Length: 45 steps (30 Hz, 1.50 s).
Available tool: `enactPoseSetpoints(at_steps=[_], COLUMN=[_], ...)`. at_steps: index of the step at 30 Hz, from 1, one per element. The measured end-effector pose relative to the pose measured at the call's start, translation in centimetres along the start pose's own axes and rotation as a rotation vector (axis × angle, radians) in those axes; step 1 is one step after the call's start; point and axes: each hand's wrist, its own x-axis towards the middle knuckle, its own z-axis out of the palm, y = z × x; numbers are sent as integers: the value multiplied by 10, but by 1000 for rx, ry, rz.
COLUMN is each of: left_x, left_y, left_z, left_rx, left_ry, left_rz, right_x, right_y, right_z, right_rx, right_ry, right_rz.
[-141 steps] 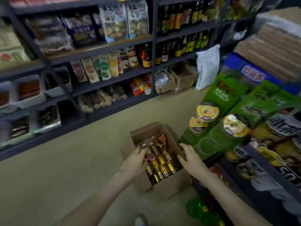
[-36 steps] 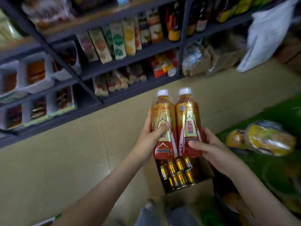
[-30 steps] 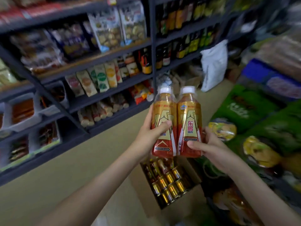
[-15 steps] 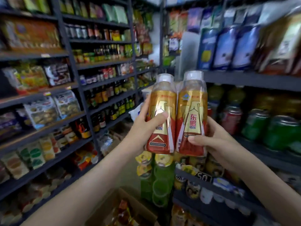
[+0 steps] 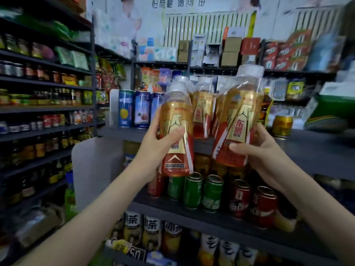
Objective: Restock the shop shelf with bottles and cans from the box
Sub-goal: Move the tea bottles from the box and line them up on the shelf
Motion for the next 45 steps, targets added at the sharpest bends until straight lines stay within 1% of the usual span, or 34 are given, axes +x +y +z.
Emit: enactPoseSetpoints(at_steps=[4,7,12,17,21,23,24,26,27,28,29,30,32,33,34,36,38,40,43,45], left_x=[24,43,66,81,83,81,80,80,80,81,81,82,82,81,80,79,80,82,84,81], left_y=[-5,-9,-9,-10,-11,-10,-9,-9,-8,-8,-7,-6,-3,0,3,9,8,0,-7,-6], left_z=[16,21,28,33,42,48,51,56,58,60,63,67,79,85,91,102,110,119,132,139], left_rx=[34,36,40,24,25,29,29,25,23,17,7,-6,-40,-59,-65,12,177,328,442,531], left_ry=[6,-2,-14,-67,-99,-98,-104,-117,-122,-131,-149,-173,-229,-262,-301,-409,-531,-594,-603,-532], left_rz=[46,81,163,193,236,245,241,240,245,250,256,261,265,260,259,302,371,400,384,499], right_x=[35,60,93,112,115,116,115,112,105,96,86,75,56,51,47,45,40,34,28,28], right_y=[2,10,26,34,34,34,33,32,26,18,10,3,-6,-7,-9,-11,-15,-18,-21,-20], right_z=[-33,-46,-44,-38,-36,-35,-35,-34,-31,-26,-20,-14,-5,-5,-8,-23,-39,-55,-67,-67], right_rx=[-59,-47,-110,-302,-368,-491,-593,-810,-856,-818,-711,-561,-232,-110,-40,24,59,47,-65,-135], right_ry=[99,120,69,37,31,44,59,165,234,274,254,164,-144,-238,-278,-291,-287,-286,-175,-75], right_rz=[-35,4,62,49,57,59,29,-105,-195,-290,-346,-329,-192,-128,-82,-43,-1,8,-47,-66])
